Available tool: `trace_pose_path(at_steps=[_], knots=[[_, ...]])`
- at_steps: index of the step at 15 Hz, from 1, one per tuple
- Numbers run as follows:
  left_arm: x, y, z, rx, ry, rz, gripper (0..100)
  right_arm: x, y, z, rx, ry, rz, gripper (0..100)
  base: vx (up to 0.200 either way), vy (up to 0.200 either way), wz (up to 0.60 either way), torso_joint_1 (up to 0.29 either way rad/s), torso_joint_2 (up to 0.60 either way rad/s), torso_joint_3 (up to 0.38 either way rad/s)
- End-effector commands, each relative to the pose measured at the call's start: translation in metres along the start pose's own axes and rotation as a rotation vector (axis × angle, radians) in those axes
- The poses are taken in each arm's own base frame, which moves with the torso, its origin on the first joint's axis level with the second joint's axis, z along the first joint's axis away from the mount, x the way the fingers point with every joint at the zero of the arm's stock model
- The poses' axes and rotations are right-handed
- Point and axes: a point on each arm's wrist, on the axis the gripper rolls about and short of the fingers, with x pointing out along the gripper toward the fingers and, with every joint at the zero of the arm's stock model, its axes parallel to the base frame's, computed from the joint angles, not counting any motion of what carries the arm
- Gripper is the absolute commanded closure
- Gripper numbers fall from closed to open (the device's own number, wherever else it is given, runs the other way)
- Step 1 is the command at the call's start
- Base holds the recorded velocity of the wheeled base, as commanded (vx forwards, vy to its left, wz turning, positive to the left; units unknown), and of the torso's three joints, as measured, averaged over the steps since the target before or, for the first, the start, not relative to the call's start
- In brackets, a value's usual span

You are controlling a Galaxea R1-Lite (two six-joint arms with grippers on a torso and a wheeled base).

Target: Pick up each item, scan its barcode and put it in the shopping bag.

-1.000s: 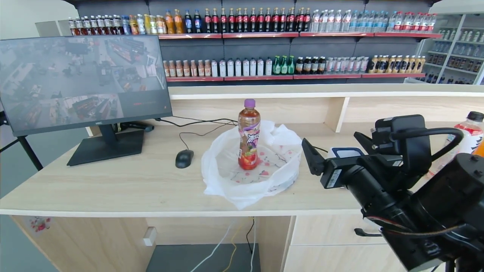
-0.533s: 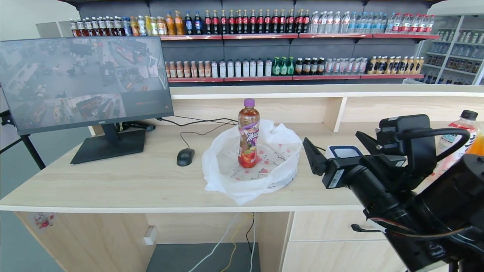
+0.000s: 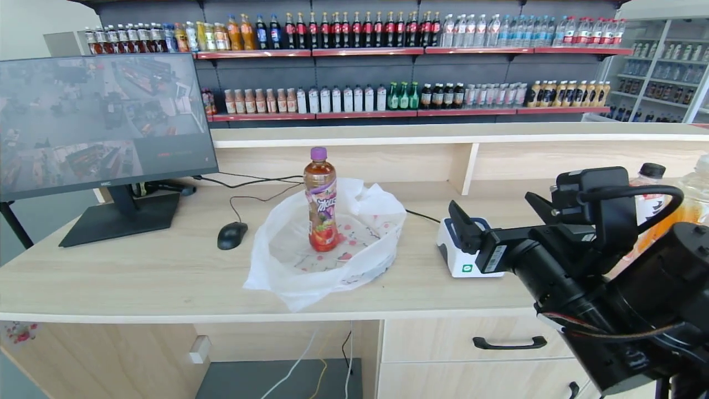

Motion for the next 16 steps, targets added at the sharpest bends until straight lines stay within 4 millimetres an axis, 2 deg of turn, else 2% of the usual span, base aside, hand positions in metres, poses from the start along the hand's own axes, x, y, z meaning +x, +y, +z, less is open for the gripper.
trace_pose_path(at_steps=[1,15,16], knots=[[-0.0001,0.0000,0.0000,0.000,0.000,0.000,0,0.0031,0.0037,-0.0049,-0.010,0.010,0.005,0,0.000,-0.200,0.00,0.007,0.00,0.002],[0.0001,0.0000,-0.0003,-0.002,0.000,0.000,0,0.0021,0.0037,-0.0084,-0.017,0.018,0.014,0,0.000,-0.200,0.00,0.004,0.00,0.001],[0.0001,0.0000,-0.0003,-0.002,0.000,0.000,0,0.0005,0.0025,-0.0083,-0.018,0.019,0.014,0,0.000,0.000,0.00,0.000,0.00,0.000]])
